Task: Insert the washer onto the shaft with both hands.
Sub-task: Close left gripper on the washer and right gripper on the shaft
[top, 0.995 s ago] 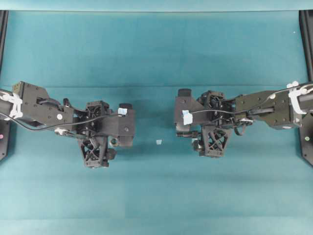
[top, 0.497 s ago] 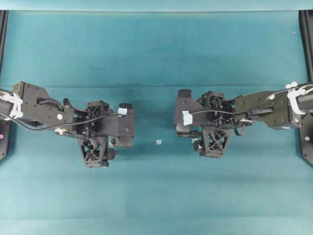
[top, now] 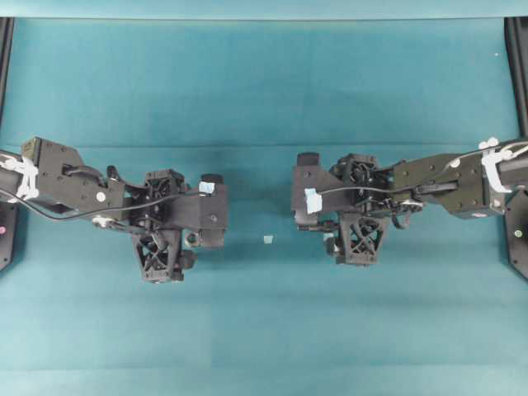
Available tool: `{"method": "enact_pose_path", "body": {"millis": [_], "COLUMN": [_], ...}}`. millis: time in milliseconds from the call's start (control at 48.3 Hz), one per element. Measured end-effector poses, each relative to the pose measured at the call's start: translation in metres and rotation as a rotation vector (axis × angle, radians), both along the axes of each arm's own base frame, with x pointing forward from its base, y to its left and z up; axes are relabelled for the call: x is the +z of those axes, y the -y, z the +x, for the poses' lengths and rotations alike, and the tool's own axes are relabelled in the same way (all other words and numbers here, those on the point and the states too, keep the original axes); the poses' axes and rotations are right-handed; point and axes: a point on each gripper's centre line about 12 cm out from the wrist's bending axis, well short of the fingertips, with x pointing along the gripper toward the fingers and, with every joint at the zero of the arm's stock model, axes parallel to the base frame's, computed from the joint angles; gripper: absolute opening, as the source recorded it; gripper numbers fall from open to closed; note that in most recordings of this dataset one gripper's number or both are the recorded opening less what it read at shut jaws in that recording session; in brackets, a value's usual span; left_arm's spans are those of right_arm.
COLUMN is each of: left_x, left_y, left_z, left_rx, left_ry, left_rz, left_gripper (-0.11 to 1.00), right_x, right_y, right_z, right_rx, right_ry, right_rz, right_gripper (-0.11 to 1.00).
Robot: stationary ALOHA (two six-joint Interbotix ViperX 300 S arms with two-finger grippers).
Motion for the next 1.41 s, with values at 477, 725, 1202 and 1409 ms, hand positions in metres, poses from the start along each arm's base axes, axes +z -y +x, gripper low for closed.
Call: {"method": "enact_pose_path", "body": {"millis": [477, 725, 1202, 1409], "left_x": [0.0000, 0.0000, -0.0004, 0.0001], "left_y": [-0.0006, -0.0005, 0.0016, 0.0032], "left_z": [0.0000, 0.0000, 0.0001, 0.0001], "left_rx": [0.000, 0.002, -0.005, -0.009], "left_ry": [0.000, 0.000, 0.000, 0.002], "left_rz": [0.001, 0.000, 0.000, 0.000], "left_gripper": [0.87, 0.87, 0.54, 0.36], "right_x": [0.0000, 0.0000, -0.0003, -0.0001], "right_y": [0.0001, 0.0000, 0.0000, -0.0001], "right_z": [0.0003, 0.0003, -0.0004, -0.0001], "right_rx": [0.008, 0.007, 0.008, 0.007], "right_ry": [-0.005, -0.005, -0.011, -0.018], "right_rz": [-0.003, -0.002, -0.003, -0.001], "right_gripper": [0.85, 0.85, 0.49, 0.25]}}
